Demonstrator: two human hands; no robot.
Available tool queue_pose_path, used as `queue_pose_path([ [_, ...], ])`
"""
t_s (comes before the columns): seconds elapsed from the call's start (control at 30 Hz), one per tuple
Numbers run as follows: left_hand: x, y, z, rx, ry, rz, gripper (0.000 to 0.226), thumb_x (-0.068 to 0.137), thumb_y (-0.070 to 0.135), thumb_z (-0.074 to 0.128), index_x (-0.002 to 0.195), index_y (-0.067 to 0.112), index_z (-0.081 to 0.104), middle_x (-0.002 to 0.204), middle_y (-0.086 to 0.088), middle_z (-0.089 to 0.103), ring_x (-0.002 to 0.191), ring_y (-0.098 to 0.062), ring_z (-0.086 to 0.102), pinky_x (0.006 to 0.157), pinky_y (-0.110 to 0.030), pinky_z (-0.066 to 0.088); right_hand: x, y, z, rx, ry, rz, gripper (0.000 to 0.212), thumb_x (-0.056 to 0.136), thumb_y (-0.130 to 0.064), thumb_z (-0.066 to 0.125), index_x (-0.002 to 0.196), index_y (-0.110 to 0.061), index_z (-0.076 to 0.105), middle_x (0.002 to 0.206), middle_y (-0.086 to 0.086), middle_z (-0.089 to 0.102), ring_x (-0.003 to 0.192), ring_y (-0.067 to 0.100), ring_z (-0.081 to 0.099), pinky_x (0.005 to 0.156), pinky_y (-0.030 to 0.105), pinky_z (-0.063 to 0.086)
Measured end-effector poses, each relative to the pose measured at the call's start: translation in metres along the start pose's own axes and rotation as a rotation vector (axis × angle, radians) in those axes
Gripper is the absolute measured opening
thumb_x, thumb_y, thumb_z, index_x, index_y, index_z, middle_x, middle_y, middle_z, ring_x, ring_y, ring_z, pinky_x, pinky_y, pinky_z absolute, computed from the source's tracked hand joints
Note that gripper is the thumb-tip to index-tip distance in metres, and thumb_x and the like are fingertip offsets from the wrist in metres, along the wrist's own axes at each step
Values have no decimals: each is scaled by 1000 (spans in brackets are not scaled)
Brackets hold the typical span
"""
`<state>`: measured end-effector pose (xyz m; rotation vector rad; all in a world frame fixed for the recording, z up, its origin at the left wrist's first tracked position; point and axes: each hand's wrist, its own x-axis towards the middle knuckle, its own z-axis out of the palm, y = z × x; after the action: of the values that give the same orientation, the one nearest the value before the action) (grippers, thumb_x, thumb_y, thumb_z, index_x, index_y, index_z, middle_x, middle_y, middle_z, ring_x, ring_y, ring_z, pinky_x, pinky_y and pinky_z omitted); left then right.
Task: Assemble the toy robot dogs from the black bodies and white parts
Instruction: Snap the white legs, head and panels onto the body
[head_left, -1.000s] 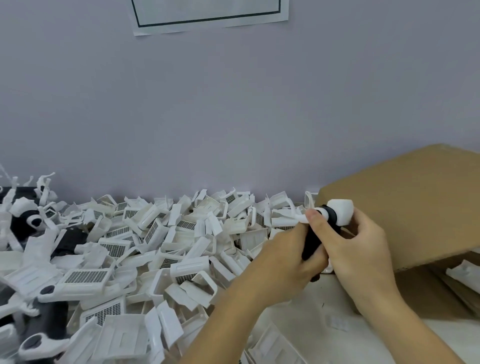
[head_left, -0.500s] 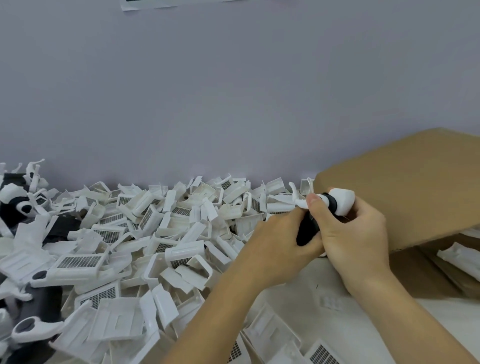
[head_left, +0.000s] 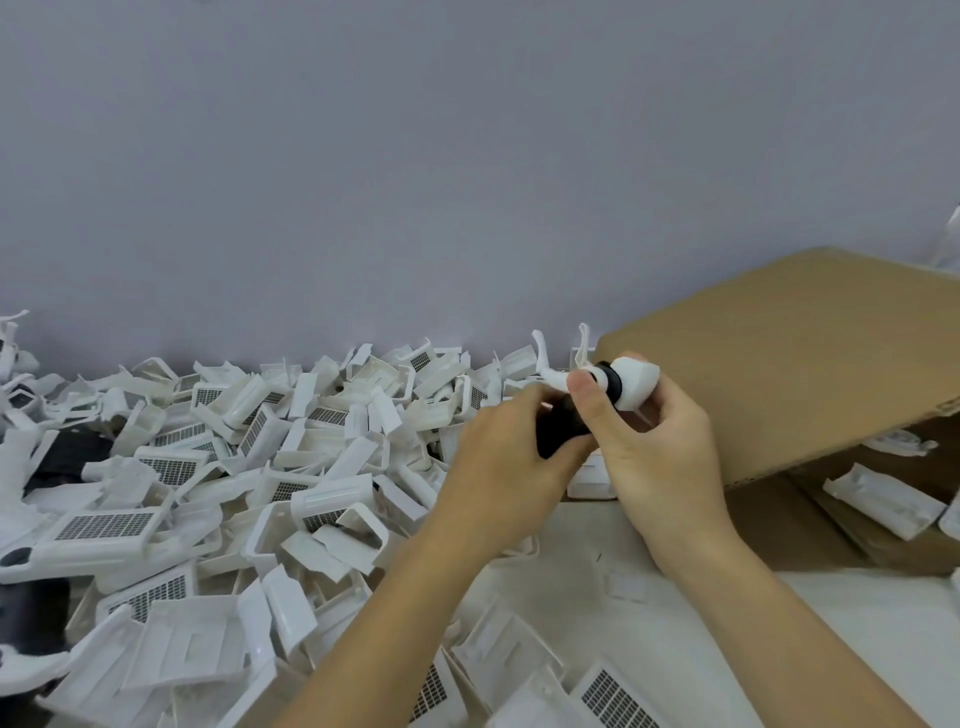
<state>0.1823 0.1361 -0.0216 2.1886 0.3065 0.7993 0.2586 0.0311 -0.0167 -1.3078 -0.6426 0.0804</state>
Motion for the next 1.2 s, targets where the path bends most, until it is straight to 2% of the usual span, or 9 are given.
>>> queue_pose_path([
  [0.13, 5, -2, -3, -203, 179, -80, 12, 97, 23, 67, 99, 34, 62, 88, 11, 70, 80, -4, 68, 72, -21, 54, -1, 0, 1, 18, -58, 131, 80, 77, -59, 66, 143, -16, 52, 112, -15, 70, 102, -5, 68, 89, 22, 56],
  [0.27, 10, -2, -10, -446, 306, -221, 15, 104, 20, 55, 100, 29, 66, 94, 8, 70, 73, 2, 69, 63, -13, 53, -1, 5, 3, -86, -52, 214, 28, 106, -31, 47, 113, -20, 72, 103, -3, 75, 97, 6, 69, 90, 31, 57],
  [0.33, 11, -3, -12, -523, 349, -289, 17, 106, 22, 50, 104, 23, 67, 90, 9, 73, 77, 2, 70, 64, -14, 54, -1, 8, 2, -169, -91, 264, 27, 106, -22, 45, 112, -23, 72, 103, -6, 73, 98, 5, 67, 88, 29, 55],
  [0.47, 14, -5, -12, -620, 417, -428, 13, 107, 31, 48, 109, 25, 59, 106, 0, 72, 101, -17, 71, 95, -44, 58, -2, 12, 2, -223, -121, 359, 23, 101, -8, 47, 103, -21, 67, 89, 4, 71, 82, 14, 69, 72, 26, 55],
  [0.57, 15, -5, -14, -792, 423, -498, 19, 105, 35, 52, 110, 18, 59, 102, -3, 71, 98, -22, 71, 96, -53, 57, -2, 14, 2, -216, -174, 425, 25, 96, 0, 45, 101, -14, 65, 78, 6, 75, 80, 23, 75, 66, 25, 55],
  [0.67, 15, -2, -17, -976, 336, -452, 52, 85, 46, 69, 118, 8, 58, 91, -2, 71, 88, -23, 70, 81, -46, 59, -4, 13, 4, -206, -289, 472, 27, 97, 1, 44, 103, -13, 66, 80, 5, 78, 79, 23, 76, 64, 23, 55],
  [0.8, 13, 1, -13, -772, 272, -370, 69, 57, 50, 84, 112, 19, 54, 70, 12, 70, 70, -14, 72, 65, -31, 57, -7, 12, 7, -129, -393, 499, 18, 102, -11, 49, 106, -11, 67, 90, 6, 78, 82, 25, 77, 72, 29, 57],
  [1.1, 14, -3, -20, -1025, 323, -470, 43, 89, 41, 72, 110, 6, 59, 78, 0, 69, 63, -11, 67, 80, -52, 61, -8, 12, 5, 39, -396, 484, 20, 100, -13, 53, 106, -23, 69, 95, 6, 77, 89, 30, 75, 65, 29, 56],
  [1.2, 13, -2, -23, -1047, 309, -474, 48, 95, 45, 62, 115, 1, 65, 79, -4, 67, 61, -12, 64, 63, -38, 61, -9, 13, 5, 92, -396, 482, 18, 99, -15, 56, 107, -27, 68, 97, 7, 76, 88, 30, 75, 66, 31, 55],
])
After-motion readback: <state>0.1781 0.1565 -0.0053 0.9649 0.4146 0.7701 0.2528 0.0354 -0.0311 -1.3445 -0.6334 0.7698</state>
